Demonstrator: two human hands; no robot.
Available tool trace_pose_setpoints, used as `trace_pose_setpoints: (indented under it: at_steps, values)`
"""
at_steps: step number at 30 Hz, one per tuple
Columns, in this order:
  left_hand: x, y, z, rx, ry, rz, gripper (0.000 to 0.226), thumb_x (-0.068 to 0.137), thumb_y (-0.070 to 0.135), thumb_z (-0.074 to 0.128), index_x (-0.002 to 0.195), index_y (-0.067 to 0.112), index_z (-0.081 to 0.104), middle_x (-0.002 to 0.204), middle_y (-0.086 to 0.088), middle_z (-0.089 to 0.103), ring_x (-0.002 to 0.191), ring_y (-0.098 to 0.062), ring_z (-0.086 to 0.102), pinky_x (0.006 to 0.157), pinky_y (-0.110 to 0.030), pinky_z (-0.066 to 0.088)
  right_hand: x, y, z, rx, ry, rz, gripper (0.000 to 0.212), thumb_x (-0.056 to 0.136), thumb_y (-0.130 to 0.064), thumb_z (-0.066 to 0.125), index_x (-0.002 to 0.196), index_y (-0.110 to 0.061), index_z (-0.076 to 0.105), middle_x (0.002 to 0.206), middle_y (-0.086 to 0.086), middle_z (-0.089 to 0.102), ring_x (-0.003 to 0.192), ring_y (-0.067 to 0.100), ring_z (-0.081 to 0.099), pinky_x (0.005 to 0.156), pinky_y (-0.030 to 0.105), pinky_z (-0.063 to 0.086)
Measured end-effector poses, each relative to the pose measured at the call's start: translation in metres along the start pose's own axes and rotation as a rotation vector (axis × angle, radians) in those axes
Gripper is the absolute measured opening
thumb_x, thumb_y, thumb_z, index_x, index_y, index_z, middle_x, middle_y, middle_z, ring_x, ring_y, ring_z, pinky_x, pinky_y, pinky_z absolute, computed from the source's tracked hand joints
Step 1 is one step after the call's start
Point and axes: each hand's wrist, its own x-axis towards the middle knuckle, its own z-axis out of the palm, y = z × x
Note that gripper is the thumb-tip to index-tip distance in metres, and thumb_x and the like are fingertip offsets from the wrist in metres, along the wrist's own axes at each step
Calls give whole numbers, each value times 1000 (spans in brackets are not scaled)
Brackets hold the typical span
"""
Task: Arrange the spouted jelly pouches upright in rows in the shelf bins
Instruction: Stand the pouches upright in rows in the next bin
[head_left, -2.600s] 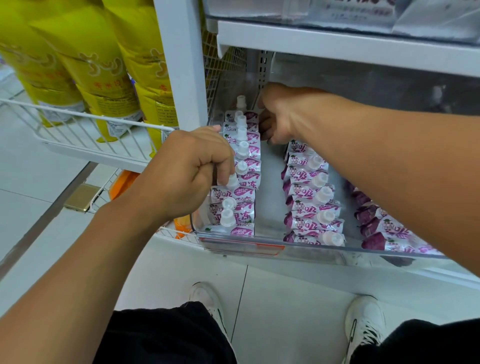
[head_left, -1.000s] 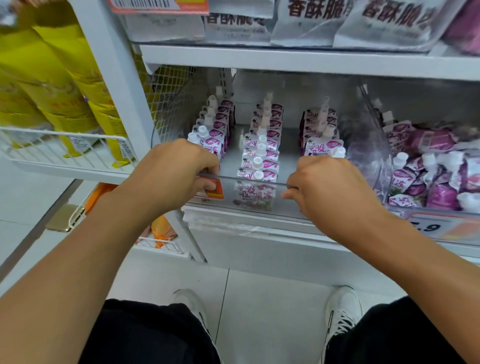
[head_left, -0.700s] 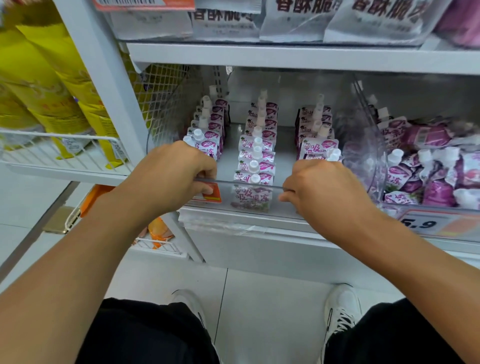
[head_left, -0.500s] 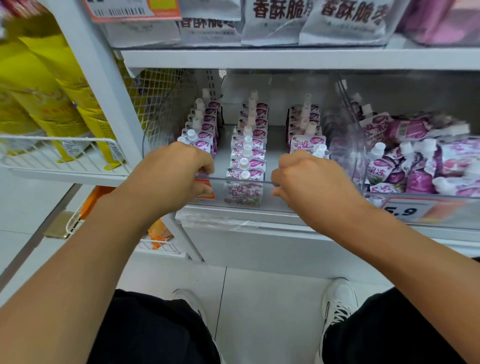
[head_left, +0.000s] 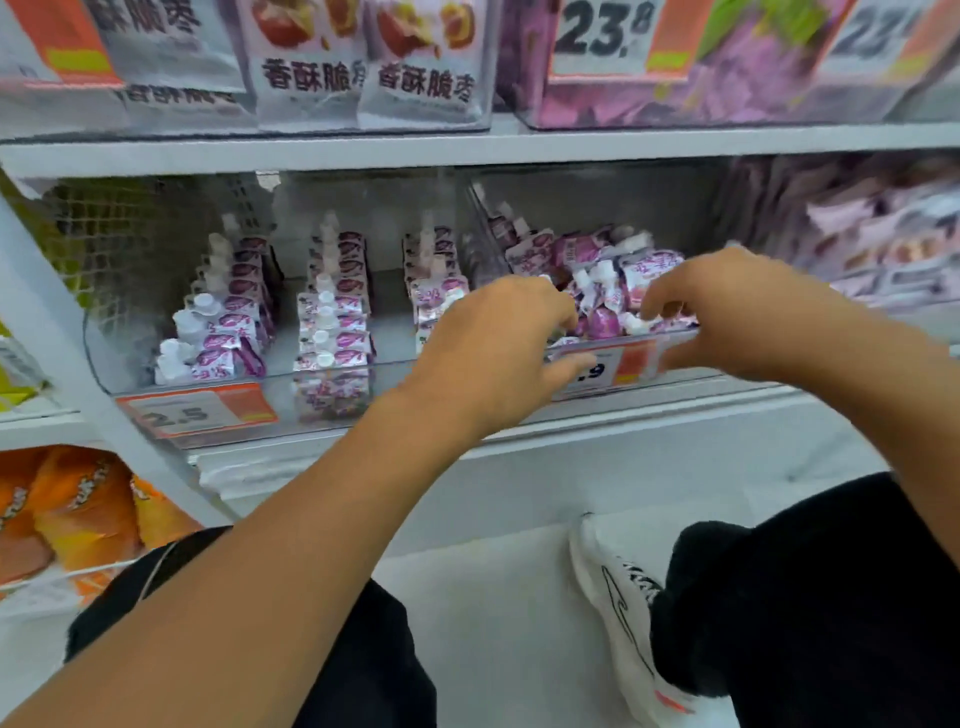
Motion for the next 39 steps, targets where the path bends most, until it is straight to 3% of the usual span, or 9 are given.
trace_pose_setpoints:
  at_steps: [4,8,12,16,22,28,35,39]
  values:
    - [24,26,32,141,-101,65,47,91,49,58,124,17,55,128,1,51,119,-22,48,88,-38,48,15,33,8,-34,-125,73,53,67,-37,85,114,-32,62,111,4,65,98,28,61,83,39,53]
    - [57,25,60,287,-166,-70,17,95,32,59,105,18,58,105,-5,60,99,-30,62,66,-36,39,29,65,45,26,4,-6,35,75,-31,78,106,-35,63,104,0,67,93,27,63,78,38,54]
    - [77,16,63,259,-333,-168,25,93,49,57,93,25,62,90,-3,63,90,-30,61,66,-32,38,34,93,53,38,93,-136,15,77,-33,73,86,-32,62,87,-4,67,80,28,63,68,37,53]
    - [86,14,61,279,-410,-199,30,88,54,60,83,25,59,76,4,57,78,-25,58,63,-31,39,39,126,59,34,69,-115,15,74,-44,72,79,-31,64,78,-5,66,75,28,64,66,37,54]
    - [96,30,62,422,-447,-203,24,91,48,60,88,24,62,80,4,58,76,-24,57,62,-30,31,54,143,66,-57,29,-301,27,85,-52,62,84,-27,68,78,-3,67,80,23,62,63,30,46]
    - [81,30,62,415,-375,-172,24,94,47,54,84,25,50,81,7,60,75,-20,59,61,-32,35,41,145,71,-110,93,-398,31,92,-55,48,82,-26,57,85,-5,66,84,21,62,66,29,44]
    - [80,28,32,213,-224,-144,19,90,51,53,88,34,58,79,14,60,76,-16,55,63,-33,43,40,159,46,-5,287,-383,22,75,-46,67,62,-28,69,59,-3,65,56,24,58,49,26,42]
    - [53,40,35,193,-267,-84,24,89,49,57,78,33,44,65,16,44,69,-18,57,59,-34,42,12,151,54,63,250,-412,16,62,-40,85,59,-32,71,51,-7,63,45,23,59,44,27,46]
